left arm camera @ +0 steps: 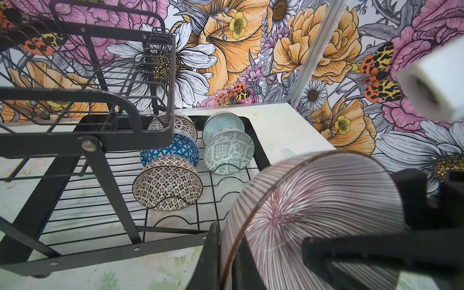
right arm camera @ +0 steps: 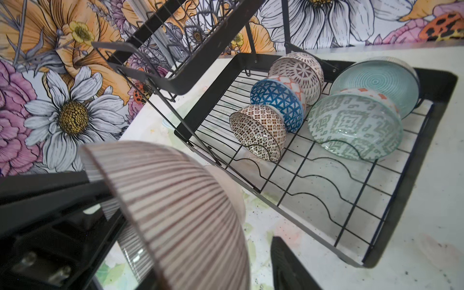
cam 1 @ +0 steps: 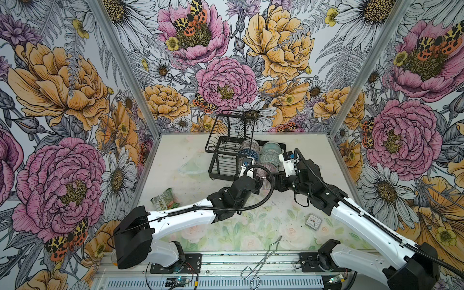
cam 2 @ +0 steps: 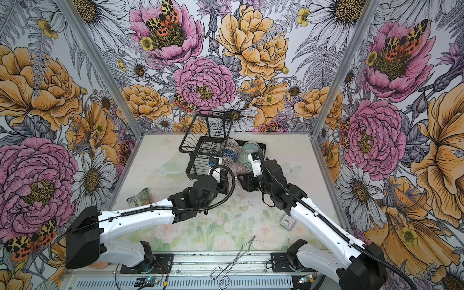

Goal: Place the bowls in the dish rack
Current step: 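Lift the pink-striped bowl with left gripper while right gripper grasps its rim, then carry the pink-striped bowl with right gripper toward the rack while left gripper releases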

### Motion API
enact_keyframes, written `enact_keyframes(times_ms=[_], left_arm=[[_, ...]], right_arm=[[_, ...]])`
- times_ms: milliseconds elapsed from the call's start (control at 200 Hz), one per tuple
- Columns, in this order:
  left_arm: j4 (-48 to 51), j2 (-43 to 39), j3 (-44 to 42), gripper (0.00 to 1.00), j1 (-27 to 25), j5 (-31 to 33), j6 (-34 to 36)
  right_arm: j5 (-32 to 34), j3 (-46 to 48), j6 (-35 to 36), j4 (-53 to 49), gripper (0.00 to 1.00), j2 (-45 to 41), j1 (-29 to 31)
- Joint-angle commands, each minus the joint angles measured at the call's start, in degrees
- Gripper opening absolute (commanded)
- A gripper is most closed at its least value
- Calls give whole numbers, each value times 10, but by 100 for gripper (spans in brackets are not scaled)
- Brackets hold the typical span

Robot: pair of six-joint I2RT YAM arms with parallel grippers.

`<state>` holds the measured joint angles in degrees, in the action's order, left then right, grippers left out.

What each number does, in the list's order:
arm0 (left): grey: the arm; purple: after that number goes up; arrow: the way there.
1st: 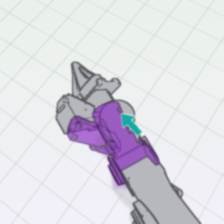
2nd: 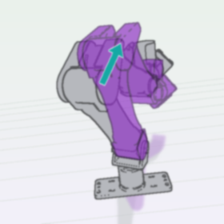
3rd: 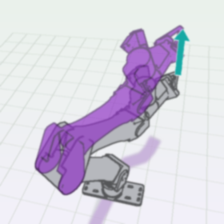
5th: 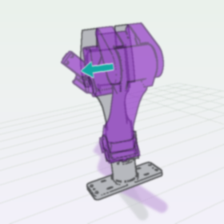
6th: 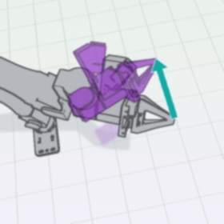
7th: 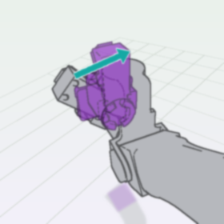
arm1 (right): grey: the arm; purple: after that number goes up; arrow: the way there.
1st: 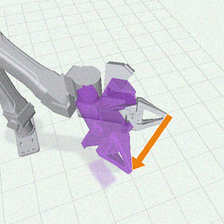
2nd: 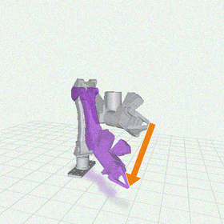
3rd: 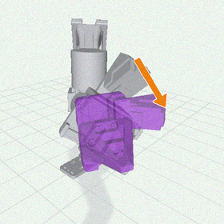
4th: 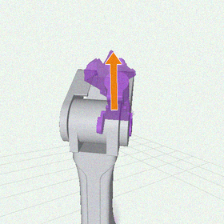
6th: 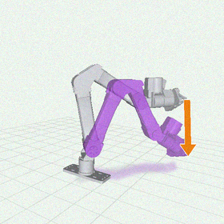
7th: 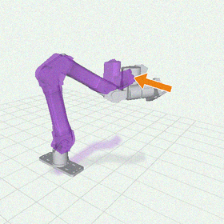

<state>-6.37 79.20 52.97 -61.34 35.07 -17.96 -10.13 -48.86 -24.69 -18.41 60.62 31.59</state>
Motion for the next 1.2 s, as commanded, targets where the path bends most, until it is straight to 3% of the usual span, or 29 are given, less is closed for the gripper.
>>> enact_keyframes(times_ms=[0,100,450,570,711,841,1006,1191], left_arm=[[-66,-20,-6,0,-3,-15,-3],[-75,-19,-10,0,-3,-23,-5],[-83,-16,-15,0,-2,-42,-3],[-63,-19,-12,23,-3,-37,-3],[-33,-33,-8,64,-1,-44,5],[57,-47,23,98,3,-69,31],[157,-76,40,99,16,-93,46],[233,-105,38,99,46,-120,52]], right_arm=[[18,-6,-20,31,42,-1,5],[23,-4,-21,33,28,-2,6],[31,-8,-20,32,3,5,7],[38,-10,-18,32,0,2,7],[60,-7,-7,31,0,-3,7],[83,-5,18,32,0,1,5],[116,-15,69,33,0,18,-8],[217,-39,173,43,0,51,-12]])
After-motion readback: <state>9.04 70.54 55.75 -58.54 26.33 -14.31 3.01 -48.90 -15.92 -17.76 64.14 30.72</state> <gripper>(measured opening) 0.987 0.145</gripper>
